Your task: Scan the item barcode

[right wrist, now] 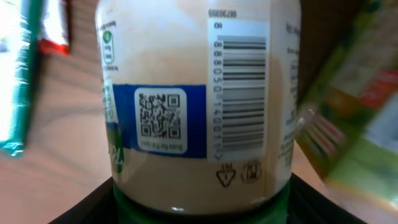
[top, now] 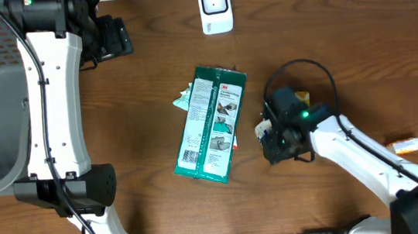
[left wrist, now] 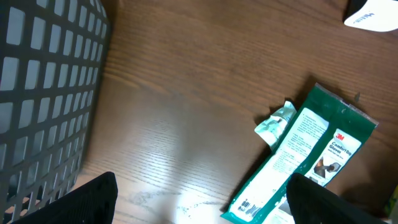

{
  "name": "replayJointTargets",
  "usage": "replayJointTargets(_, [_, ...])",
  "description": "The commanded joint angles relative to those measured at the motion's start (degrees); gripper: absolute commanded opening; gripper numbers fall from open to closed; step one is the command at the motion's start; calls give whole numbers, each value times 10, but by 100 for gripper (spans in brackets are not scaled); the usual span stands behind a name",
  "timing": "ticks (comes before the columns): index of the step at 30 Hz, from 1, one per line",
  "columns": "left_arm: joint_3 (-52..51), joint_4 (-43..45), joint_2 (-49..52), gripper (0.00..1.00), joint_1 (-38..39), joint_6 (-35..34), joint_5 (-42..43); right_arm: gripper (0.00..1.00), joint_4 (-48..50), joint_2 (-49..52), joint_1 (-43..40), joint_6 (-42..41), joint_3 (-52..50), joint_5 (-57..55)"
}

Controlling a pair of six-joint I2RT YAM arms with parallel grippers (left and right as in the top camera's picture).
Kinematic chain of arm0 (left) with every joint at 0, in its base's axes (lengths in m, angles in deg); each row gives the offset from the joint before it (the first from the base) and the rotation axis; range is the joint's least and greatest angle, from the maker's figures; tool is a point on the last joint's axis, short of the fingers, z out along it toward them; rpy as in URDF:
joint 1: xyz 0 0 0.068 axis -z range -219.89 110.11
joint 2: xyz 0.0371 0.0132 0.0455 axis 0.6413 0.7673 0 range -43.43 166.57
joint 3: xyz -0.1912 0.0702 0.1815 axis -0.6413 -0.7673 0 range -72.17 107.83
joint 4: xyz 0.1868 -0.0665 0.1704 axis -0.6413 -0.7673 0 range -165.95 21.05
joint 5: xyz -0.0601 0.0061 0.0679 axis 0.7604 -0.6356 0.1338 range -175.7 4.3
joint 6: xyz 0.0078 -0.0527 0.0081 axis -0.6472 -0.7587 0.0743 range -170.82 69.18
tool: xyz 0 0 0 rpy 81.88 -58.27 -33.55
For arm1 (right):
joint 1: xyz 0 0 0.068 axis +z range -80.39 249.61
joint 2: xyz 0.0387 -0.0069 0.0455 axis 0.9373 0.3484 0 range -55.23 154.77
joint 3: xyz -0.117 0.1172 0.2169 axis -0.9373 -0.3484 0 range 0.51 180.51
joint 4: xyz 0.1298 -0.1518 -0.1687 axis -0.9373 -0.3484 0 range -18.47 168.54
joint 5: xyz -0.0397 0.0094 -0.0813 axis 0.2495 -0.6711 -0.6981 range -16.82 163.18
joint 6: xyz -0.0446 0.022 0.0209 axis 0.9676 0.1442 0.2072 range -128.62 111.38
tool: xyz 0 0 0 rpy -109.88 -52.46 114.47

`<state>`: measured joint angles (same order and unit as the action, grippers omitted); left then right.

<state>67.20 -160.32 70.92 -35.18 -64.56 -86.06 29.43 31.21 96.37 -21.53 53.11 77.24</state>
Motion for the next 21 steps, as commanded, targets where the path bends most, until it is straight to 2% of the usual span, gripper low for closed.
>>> replayJointTargets(1, [0, -3, -10, 87, 0, -5, -2, 47, -49, -23, 5, -3, 78, 5])
replayJointTargets(7, [0, -3, -10, 87, 0, -5, -2, 44, -134, -23, 4, -3, 141, 46])
replayJointTargets(14, [0, -3, -10, 87, 0, -5, -2, 43, -206, -13, 4, -3, 145, 96])
replayJointTargets(21, [0, -3, -10, 87, 0, -5, -2, 42, -298, 33, -12, 3, 173, 99])
